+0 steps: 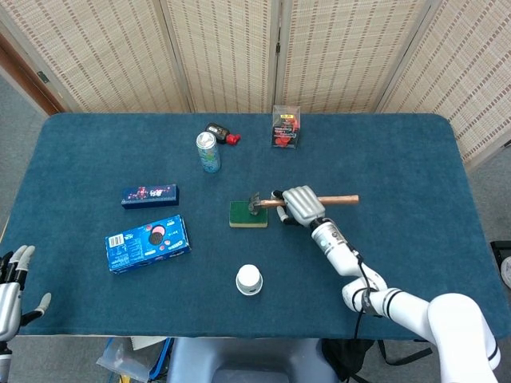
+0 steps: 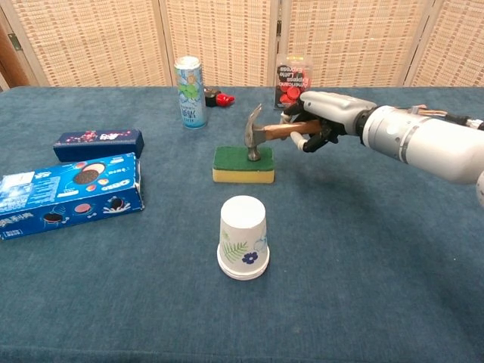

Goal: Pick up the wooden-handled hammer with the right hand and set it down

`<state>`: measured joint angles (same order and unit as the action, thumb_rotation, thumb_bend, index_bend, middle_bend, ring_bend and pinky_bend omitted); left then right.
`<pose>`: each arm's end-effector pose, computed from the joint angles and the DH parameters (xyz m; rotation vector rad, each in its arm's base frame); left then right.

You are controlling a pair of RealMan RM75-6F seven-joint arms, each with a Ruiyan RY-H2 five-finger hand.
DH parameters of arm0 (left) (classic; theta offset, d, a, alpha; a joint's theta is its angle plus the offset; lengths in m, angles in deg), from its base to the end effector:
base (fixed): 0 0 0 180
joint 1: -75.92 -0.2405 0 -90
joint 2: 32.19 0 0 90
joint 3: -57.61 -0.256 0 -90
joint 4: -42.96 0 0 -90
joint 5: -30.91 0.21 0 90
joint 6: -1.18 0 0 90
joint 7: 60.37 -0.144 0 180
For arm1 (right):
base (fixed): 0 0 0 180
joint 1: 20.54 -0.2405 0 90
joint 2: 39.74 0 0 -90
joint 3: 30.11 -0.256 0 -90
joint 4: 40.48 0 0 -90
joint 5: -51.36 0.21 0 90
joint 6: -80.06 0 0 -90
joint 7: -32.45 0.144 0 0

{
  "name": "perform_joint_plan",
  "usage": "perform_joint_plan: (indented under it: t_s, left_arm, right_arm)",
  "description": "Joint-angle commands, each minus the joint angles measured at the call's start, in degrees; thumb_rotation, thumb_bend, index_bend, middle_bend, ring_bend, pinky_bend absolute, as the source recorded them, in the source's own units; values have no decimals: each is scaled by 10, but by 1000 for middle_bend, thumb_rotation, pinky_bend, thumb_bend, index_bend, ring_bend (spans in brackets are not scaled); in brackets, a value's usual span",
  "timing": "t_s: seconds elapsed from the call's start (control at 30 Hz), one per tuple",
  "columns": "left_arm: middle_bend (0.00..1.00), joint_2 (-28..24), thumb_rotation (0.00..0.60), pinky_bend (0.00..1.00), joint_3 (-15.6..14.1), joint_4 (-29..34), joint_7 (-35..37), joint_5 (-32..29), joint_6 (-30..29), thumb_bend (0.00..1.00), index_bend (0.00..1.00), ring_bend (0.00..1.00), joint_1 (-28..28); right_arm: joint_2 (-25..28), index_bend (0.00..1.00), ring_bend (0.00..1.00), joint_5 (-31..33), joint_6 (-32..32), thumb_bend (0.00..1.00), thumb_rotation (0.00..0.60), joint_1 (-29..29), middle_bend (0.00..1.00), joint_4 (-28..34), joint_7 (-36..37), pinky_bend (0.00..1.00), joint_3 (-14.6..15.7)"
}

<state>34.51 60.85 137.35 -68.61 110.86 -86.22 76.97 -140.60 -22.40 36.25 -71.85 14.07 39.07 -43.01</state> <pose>-0.3229 0.1597 0.1527 -1.2617 -0.9114 -0.7747 -0.1433 -0.4138 -0.0547 1.8862 -1.0515 1.0044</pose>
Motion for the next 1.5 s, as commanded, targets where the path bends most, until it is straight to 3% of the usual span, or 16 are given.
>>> perform_joint_plan:
  t_s: [0.03,0.37,0.87,1.2,1.5]
  left_arm:
    - [0,1,600,0,0,-1,1,0,0,278,0,0,-1]
    - [0,1,600,0,0,5,-5,7,0,278,0,0,2]
    - [0,4,600,0,-1,-1,0,2,2,277,0,0,0]
    - [0,3,600,0,-1,-1,6,12,-2,278,0,0,0]
    - [0,3,600,0,-1,7,3,21,-4,278,0,0,3]
  right_arm:
    - [-1,716,678,-7,-8,660,600,1,819,-2,5,753,2]
    - [28,716,678,-18,-54,660,600,16,819,29,27,753,-7]
    - [-3,716,677,-21,-29,660,600,7,819,-7,11,753,12]
    - [34,716,677,-34,-97,660,600,33,818,26,26,753,0]
    - [54,716,677,-2,-94,658,600,64,811,4,23,753,-1]
